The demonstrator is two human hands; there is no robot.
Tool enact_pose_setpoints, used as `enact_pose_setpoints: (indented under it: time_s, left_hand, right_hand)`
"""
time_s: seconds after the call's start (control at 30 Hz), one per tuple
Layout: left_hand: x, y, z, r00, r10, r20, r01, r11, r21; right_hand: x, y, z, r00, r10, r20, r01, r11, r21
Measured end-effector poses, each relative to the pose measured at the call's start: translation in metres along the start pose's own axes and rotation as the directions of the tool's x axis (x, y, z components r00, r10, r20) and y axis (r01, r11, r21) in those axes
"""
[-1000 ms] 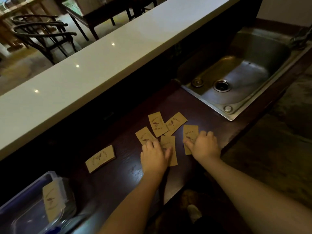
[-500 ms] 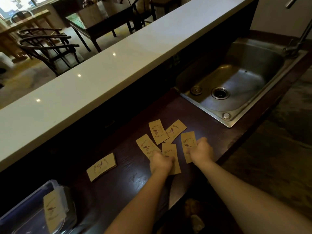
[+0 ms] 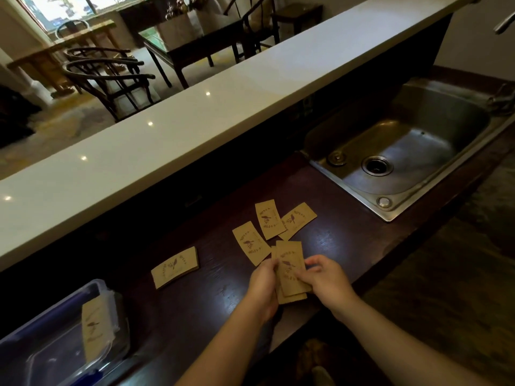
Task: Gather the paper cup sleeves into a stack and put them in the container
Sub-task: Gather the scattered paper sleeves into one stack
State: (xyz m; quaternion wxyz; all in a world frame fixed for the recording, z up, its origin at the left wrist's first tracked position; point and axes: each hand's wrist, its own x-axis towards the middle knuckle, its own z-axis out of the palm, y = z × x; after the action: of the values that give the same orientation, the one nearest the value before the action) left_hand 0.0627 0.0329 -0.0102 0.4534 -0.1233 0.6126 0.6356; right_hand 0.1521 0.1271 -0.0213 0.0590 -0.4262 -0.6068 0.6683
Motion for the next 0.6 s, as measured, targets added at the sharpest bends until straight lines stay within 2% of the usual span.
enact_pose_setpoints:
  time_s: [0.07,0.13,0.3,0.4,0.6]
  left_hand:
    - [-0.001,-0.002,0.001,0.999,0.047,-0.018,-0.046,0.997,0.055]
    - [-0.003,-0.003,0.000,0.994,0.108,-0.029,-0.104,0.989,0.109]
    - [-0.008,-0.002,-0.012,0.984,0.170,-0.051,-0.163,0.980,0.115]
    - [-0.010,-0.001,-0.021,0.980,0.161,-0.115,-0.146,0.981,0.129]
    - [-0.019,0.003,-0.036,0.969,0.148,-0.198,-0.134,0.988,0.079]
  right_hand:
    - [0.001,0.000,0.007,0.998,-0.059,-0.008,0.057,0.985,-0.164]
    - [0.003,0.001,0.012,0.996,-0.089,0.005,0.088,0.964,-0.250]
    - [0.009,-0.006,0.019,0.993,-0.067,0.094,0.088,0.967,-0.239]
    - [0.023,-0.021,0.021,0.992,-0.122,0.024,0.124,0.961,-0.247]
    - [0.075,-0.053,0.036,0.971,-0.224,-0.080,0.166,0.879,-0.446]
